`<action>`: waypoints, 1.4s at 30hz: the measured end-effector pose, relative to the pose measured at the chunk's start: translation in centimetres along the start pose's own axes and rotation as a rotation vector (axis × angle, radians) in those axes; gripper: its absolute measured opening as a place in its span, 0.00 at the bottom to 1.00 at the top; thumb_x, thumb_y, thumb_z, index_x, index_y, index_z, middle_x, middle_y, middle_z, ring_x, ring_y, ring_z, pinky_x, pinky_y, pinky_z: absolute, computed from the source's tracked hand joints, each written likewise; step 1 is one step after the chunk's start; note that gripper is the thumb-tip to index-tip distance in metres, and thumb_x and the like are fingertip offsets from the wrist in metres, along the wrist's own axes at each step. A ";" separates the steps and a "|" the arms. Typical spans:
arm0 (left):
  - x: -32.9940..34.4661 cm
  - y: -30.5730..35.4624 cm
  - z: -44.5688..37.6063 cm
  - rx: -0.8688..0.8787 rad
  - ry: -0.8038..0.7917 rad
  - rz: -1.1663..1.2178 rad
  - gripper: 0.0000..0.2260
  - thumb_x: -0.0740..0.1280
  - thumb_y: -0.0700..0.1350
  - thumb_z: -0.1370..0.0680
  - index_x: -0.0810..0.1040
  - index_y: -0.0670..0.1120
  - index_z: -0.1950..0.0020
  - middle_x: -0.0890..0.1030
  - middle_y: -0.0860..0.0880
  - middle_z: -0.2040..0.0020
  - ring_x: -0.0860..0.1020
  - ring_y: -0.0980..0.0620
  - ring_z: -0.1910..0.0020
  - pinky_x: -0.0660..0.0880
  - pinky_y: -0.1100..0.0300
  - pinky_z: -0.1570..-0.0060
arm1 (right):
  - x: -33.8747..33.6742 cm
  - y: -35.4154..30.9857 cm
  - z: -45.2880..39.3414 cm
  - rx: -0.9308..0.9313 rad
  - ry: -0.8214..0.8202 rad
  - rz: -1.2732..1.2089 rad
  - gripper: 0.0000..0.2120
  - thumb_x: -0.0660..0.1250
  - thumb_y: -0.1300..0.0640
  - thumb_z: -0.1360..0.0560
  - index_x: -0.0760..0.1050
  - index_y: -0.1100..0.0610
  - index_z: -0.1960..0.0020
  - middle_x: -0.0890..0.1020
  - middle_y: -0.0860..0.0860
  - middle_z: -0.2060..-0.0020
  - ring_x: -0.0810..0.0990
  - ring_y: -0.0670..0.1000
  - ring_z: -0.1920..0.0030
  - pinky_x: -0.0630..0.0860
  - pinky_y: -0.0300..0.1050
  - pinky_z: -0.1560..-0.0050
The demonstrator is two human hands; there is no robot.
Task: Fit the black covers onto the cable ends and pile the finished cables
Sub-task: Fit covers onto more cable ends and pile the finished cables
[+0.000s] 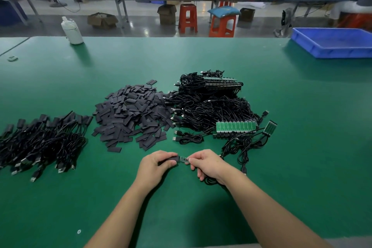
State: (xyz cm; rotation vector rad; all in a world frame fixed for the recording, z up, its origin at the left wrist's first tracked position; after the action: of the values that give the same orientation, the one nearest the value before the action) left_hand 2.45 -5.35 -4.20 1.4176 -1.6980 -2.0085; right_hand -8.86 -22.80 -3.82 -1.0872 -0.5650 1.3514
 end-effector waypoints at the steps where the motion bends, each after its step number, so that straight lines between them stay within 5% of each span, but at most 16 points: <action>1: 0.0 0.0 0.0 0.001 -0.001 -0.004 0.10 0.76 0.45 0.27 0.86 0.55 0.47 0.84 0.61 0.54 0.79 0.64 0.51 0.71 0.73 0.50 | 0.0 0.0 0.0 0.002 -0.001 0.003 0.09 0.63 0.57 0.18 0.81 0.52 0.51 0.81 0.45 0.67 0.76 0.45 0.74 0.76 0.38 0.71; 20: -0.9 1.1 -1.9 -0.001 -0.215 -0.069 0.10 0.76 0.44 0.27 0.86 0.52 0.47 0.84 0.57 0.54 0.80 0.62 0.53 0.75 0.65 0.47 | 0.2 -0.5 0.2 0.032 -0.011 -0.078 0.08 0.62 0.58 0.17 0.80 0.57 0.50 0.78 0.51 0.63 0.76 0.45 0.73 0.78 0.40 0.70; 33: -0.8 1.6 -2.1 0.034 -0.205 -0.155 0.11 0.76 0.47 0.27 0.85 0.54 0.45 0.83 0.59 0.54 0.79 0.64 0.54 0.73 0.71 0.50 | 0.3 -0.7 0.4 0.056 0.003 -0.129 0.08 0.62 0.59 0.17 0.79 0.59 0.50 0.78 0.51 0.62 0.77 0.46 0.72 0.77 0.39 0.71; 42: -0.6 1.6 -2.3 0.089 -0.252 -0.255 0.12 0.75 0.48 0.26 0.84 0.55 0.43 0.83 0.60 0.52 0.78 0.64 0.53 0.74 0.66 0.48 | 0.3 -0.8 0.5 0.056 -0.010 -0.131 0.08 0.62 0.59 0.17 0.78 0.60 0.51 0.79 0.51 0.63 0.79 0.46 0.71 0.77 0.38 0.71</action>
State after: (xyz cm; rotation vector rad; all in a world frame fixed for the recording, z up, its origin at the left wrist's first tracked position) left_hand 3.77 -7.11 -2.30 1.5339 -1.8025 -2.3633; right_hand -8.86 -22.21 -2.95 -0.9817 -0.5923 1.2521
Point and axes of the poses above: each hand's wrist, its own z-axis away from the middle knuckle, its own x-axis out of the palm, y = z × x, the point moved 2 cm from there along -z, towards the middle knuckle
